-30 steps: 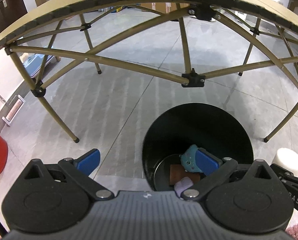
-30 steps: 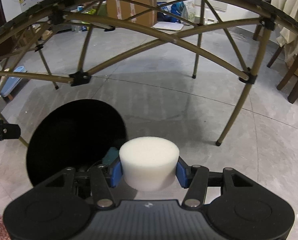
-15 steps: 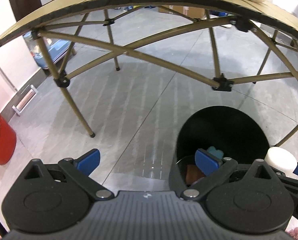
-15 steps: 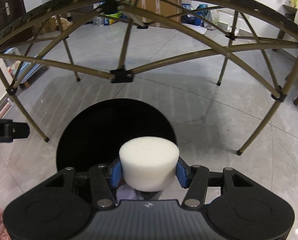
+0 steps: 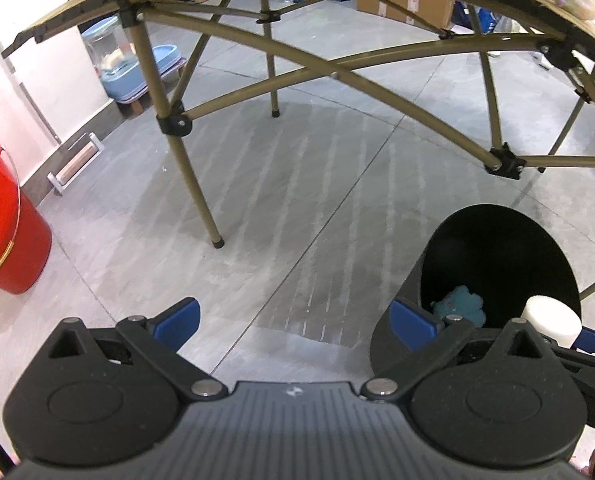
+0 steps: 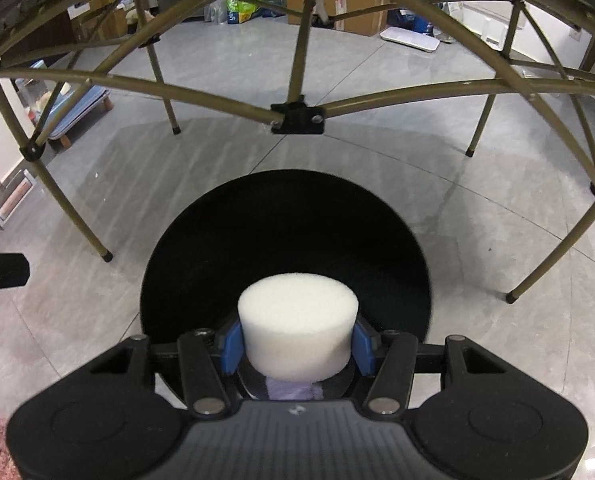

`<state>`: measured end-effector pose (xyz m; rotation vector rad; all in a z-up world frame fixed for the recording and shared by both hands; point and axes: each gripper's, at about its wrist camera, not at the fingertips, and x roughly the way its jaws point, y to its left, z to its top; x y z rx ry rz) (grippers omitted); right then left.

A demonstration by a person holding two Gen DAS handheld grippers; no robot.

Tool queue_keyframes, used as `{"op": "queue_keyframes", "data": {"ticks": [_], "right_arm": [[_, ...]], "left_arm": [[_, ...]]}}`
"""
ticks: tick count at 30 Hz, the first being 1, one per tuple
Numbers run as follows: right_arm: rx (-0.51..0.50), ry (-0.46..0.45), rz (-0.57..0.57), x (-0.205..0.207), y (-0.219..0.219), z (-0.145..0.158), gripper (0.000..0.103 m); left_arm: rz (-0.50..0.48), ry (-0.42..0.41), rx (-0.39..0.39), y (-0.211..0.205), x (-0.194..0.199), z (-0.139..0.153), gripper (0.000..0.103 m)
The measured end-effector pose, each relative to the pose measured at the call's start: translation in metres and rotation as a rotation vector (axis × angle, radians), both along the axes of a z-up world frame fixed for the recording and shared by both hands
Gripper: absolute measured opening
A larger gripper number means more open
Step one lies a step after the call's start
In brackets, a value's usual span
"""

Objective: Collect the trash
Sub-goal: 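Move the right tool over the bin and open it to drop the foam cylinder, then raise both tools back toward the items on the table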

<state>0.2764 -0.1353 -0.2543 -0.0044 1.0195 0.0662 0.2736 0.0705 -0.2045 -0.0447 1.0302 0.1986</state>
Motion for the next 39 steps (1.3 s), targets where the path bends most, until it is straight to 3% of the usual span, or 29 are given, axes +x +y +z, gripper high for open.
{"op": "queue_keyframes", "data": {"ticks": [15, 16, 19, 25, 39], "right_arm": [[0.011, 0.037, 0.004, 0.01, 0.006, -0.016, 0.056], [0.014, 0.045, -0.001, 0.011, 0.005, -0.017, 0.059], [0.028, 0.067, -0.029, 0.014, 0.001, -0.019, 0.093], [0.025, 0.062, -0.059, 0.015, -0.003, -0.018, 0.103], [0.027, 0.056, -0.049, 0.014, -0.005, -0.013, 0.103]], "left_arm": [[0.018, 0.029, 0.014, 0.0, 0.004, -0.01, 0.103], [0.017, 0.03, 0.015, -0.001, 0.005, -0.01, 0.103], [0.016, 0.031, 0.015, -0.002, 0.006, -0.011, 0.103], [0.016, 0.031, 0.014, -0.003, 0.007, -0.011, 0.103], [-0.01, 0.013, 0.0, -0.01, 0.004, -0.005, 0.103]]}}
